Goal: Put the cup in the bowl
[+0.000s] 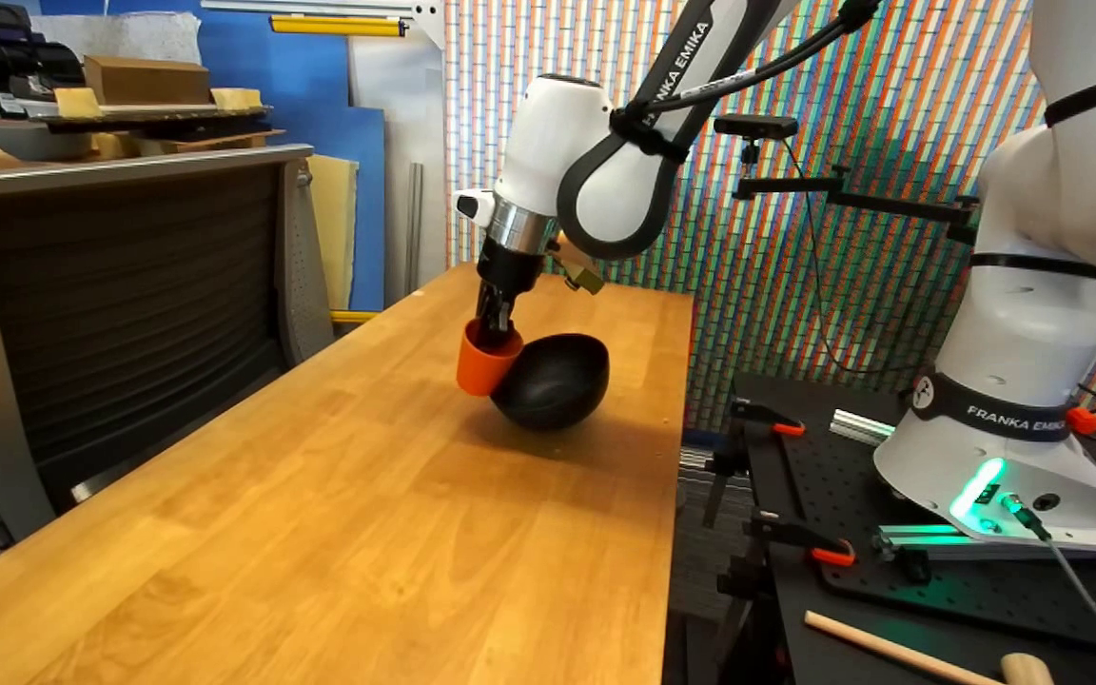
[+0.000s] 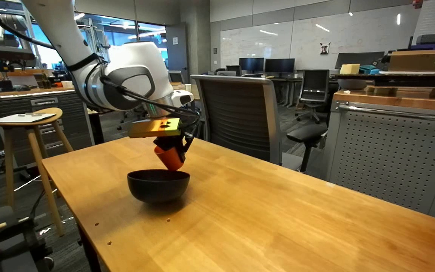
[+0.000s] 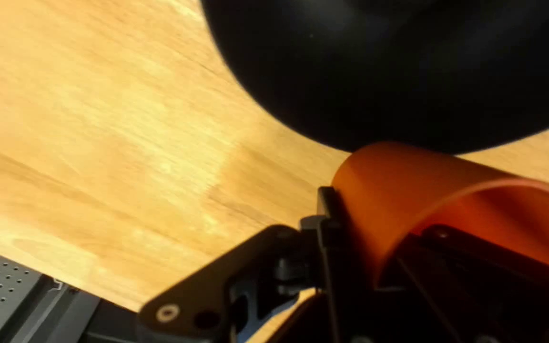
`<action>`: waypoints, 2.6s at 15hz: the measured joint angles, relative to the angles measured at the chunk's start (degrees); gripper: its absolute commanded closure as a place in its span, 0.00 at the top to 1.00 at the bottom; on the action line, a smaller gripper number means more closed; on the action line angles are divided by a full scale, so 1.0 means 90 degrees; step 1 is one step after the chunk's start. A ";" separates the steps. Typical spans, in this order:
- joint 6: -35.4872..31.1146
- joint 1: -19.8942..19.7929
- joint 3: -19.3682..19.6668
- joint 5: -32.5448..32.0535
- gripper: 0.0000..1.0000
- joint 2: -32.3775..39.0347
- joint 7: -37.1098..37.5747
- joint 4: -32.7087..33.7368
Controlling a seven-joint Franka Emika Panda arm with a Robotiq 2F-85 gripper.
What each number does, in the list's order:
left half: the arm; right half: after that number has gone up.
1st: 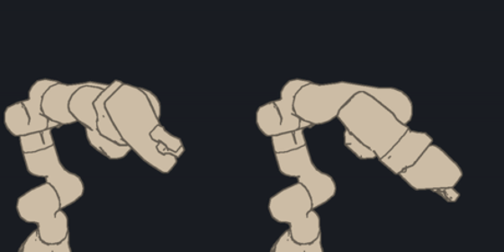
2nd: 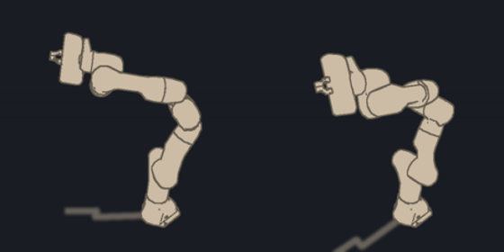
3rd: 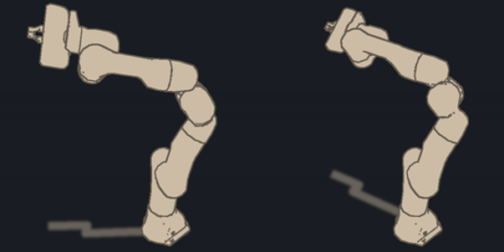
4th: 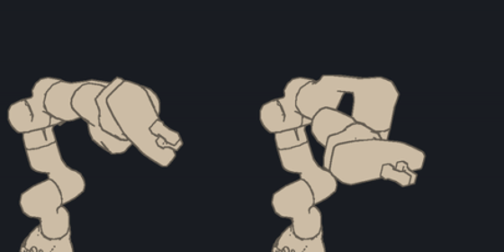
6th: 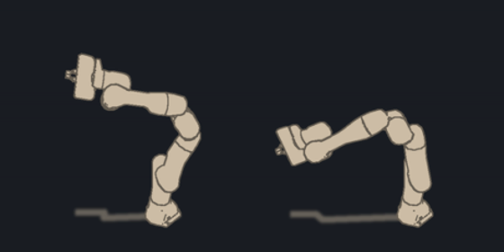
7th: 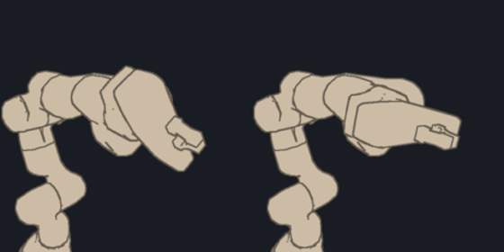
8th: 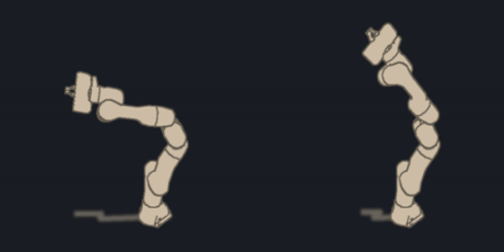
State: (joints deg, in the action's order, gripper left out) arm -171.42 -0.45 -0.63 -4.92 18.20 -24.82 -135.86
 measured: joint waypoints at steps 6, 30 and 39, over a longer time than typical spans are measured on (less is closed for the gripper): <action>0.0460 -0.0002 0.1023 -0.1081 0.05 -0.0150 0.0693 -0.0150; 0.1269 0.0204 -0.0180 -0.0795 0.05 -0.1366 0.1167 -0.0445; 0.0887 0.0243 0.0504 -0.2920 0.05 -0.0201 0.2695 0.0237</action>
State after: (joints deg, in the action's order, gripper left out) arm -163.44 1.73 3.91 -31.20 16.40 -0.57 -133.72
